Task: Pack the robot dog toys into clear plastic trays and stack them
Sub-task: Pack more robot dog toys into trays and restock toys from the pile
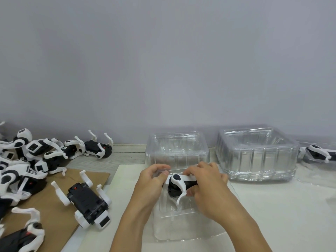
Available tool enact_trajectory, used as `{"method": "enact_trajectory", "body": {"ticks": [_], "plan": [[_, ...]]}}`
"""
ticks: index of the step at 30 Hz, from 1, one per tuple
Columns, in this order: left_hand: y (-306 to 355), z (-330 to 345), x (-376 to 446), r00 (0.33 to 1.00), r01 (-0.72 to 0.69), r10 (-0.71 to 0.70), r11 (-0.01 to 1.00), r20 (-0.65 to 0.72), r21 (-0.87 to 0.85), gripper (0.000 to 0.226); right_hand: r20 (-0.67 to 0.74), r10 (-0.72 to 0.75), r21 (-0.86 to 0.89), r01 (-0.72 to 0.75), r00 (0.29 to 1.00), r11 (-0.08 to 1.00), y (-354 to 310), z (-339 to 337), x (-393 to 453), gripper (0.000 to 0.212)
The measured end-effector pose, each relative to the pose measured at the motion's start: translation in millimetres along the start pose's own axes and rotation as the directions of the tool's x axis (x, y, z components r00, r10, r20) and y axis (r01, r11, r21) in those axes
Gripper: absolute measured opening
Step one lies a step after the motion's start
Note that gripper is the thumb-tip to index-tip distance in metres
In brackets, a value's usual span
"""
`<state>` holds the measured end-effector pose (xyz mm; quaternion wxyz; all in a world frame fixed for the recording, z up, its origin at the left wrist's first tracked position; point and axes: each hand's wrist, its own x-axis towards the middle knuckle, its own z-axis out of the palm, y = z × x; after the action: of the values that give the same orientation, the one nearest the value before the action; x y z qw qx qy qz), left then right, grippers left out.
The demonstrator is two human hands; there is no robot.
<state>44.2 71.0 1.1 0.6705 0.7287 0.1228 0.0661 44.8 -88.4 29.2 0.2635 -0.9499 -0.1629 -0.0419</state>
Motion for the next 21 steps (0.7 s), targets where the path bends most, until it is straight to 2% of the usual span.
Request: {"method": "enact_trajectory", "body": {"ticks": [11, 21], "plan": [[4.1, 0.6, -1.2, 1.0, -0.003, 0.003, 1.0, 0.011, -0.019, 0.024, -0.007, 0.008, 0.022, -0.008, 1.0, 1.0, 0.0, 1.3, 0.5, 0.032], [6.4, 4.1, -2.1, 1.0, -0.014, 0.015, 0.997, -0.014, 0.072, 0.034, 0.003, -0.001, -0.06, 0.002, 1.0, 0.998, -3.0, 3.2, -1.0, 0.039]]}}
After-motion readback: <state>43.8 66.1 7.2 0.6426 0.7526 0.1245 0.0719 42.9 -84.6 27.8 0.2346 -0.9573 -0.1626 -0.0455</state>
